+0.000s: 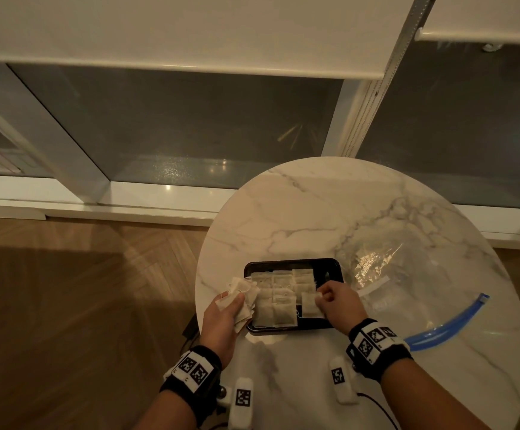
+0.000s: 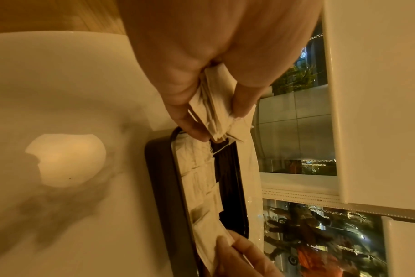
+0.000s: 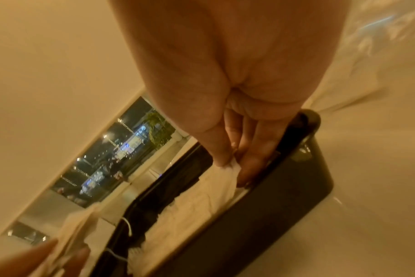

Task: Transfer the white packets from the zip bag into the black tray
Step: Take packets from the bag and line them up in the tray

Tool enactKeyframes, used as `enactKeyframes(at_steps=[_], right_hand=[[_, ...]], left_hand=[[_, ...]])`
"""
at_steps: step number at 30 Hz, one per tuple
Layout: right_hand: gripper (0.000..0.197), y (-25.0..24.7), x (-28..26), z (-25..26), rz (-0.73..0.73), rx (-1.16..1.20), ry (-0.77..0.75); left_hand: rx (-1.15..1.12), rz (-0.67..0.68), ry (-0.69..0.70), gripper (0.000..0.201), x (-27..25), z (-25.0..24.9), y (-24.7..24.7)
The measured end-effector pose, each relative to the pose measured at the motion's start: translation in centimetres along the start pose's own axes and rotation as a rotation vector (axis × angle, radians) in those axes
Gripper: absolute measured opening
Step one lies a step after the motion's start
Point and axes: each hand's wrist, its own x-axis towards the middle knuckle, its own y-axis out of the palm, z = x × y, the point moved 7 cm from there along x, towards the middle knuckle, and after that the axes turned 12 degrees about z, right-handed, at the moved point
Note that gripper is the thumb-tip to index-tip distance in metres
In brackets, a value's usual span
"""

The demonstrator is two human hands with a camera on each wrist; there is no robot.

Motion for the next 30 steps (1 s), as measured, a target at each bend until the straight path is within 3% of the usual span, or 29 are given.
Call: enactKeyframes(at_steps=[7, 19, 24, 27, 30], right_hand=[[0.013, 1.3, 1.6, 0.5, -0.013, -0.081, -0.014], [0.005, 1.6, 2.4, 0.7, -0.046, -0.187, 0.041], [0.021, 1.6, 2.2, 1.2, -0.051, -0.235, -0.003], [0.026, 1.1, 1.5, 1.8, -0.089, -0.199, -0.036], [0.016, 0.6, 0.2, 3.4, -0.102, -0.066, -0.096]], left_hand=[[0.140, -0.016, 0.015, 0.026, 0.4, 1.1, -0.6], [0.226, 0.001, 0.023, 0.029, 0.6, 0.9, -0.5], [0.243, -0.001, 0.022, 0.033, 0.5, 0.9, -0.7], [0.251, 0.012, 0.024, 0.031, 0.2, 0.6, -0.2], [0.236, 0.049, 0.022, 0.028, -0.3, 0.0, 1.2]])
